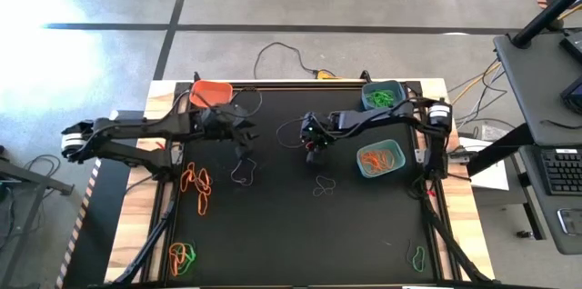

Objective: Sort rubber bands into baskets
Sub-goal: Put the orange rubber band into the green bin

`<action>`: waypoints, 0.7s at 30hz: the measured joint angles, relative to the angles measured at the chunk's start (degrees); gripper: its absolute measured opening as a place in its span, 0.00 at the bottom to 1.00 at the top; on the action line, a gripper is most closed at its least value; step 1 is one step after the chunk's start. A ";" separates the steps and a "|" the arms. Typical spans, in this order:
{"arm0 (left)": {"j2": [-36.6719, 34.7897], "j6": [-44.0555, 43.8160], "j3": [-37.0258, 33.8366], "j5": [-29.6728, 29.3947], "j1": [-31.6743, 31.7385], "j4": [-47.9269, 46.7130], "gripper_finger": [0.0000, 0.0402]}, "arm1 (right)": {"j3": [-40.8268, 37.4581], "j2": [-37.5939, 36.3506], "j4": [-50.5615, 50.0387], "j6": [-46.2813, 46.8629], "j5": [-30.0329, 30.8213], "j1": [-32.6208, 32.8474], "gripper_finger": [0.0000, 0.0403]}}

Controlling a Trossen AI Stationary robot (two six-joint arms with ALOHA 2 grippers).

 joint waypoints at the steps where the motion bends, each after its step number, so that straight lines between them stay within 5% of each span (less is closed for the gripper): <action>1: 0.00 0.40 -0.60 0.03 0.00 0.19 0.43 | 0.01 0.32 -0.50 0.17 0.69 0.00 0.42; 8: 1.23 -0.72 -3.68 0.61 0.14 6.98 0.43 | -1.29 1.35 -0.80 1.47 2.44 -0.07 0.31; 13: 2.86 2.05 -1.55 9.46 1.09 9.24 0.43 | -1.71 1.28 -1.60 -1.60 2.38 0.02 0.14; 18: 7.41 5.56 4.93 10.16 5.12 21.62 0.43 | -1.84 0.48 -2.07 5.99 2.48 -0.03 0.03; 21: 10.95 5.60 12.59 18.83 10.40 24.89 0.43 | -1.95 -0.66 -2.41 10.24 3.33 0.28 0.03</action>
